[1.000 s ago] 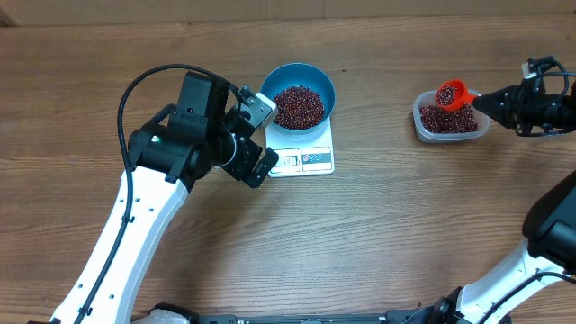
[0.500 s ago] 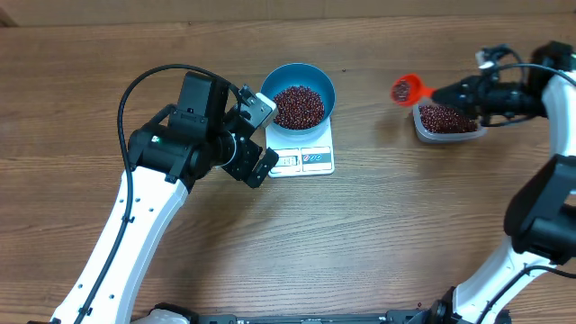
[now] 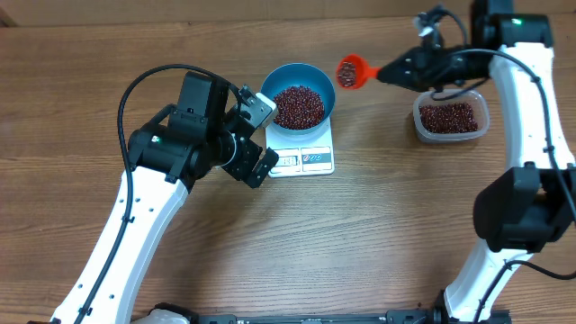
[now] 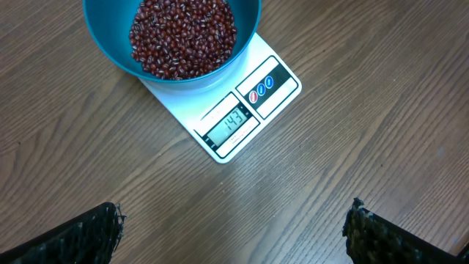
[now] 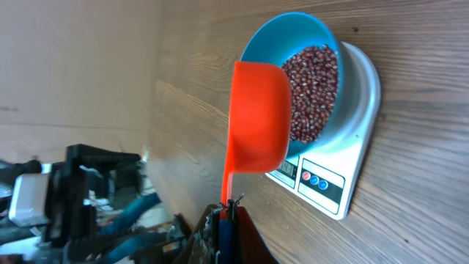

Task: Scoop item into bowl and weigh 150g on scale
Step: 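Carry the red cup over the teal bowl, then tilt the red cup slightly to trickle beans into the teal bowl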

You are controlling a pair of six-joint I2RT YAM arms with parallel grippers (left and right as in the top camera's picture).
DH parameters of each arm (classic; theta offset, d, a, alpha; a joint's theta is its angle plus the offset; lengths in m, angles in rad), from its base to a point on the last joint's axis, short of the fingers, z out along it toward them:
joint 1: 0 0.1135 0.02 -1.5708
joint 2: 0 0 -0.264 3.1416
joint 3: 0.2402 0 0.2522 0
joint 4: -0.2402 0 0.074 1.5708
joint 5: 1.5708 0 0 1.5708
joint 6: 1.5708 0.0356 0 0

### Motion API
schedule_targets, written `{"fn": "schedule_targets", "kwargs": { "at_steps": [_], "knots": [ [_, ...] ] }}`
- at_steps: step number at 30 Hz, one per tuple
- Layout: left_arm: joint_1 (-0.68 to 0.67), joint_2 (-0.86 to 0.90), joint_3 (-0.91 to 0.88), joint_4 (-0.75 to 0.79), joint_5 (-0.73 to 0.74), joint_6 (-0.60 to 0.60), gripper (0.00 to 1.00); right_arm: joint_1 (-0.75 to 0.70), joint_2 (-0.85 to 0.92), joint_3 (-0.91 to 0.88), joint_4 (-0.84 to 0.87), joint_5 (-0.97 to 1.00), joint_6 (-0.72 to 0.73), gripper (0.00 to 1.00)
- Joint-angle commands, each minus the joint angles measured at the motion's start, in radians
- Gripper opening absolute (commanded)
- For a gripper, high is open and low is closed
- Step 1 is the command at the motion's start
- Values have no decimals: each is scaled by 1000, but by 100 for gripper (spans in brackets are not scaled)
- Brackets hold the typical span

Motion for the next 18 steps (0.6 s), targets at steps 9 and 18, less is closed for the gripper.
{"fn": "schedule_targets", "kwargs": {
  "at_steps": [9, 18],
  "knots": [
    [5, -10, 21, 4, 19, -7, 100, 185, 3, 60, 86, 250, 153, 4],
    [5, -10, 21, 4, 19, -7, 100, 295, 3, 114, 101, 481, 187, 4]
  ]
}}
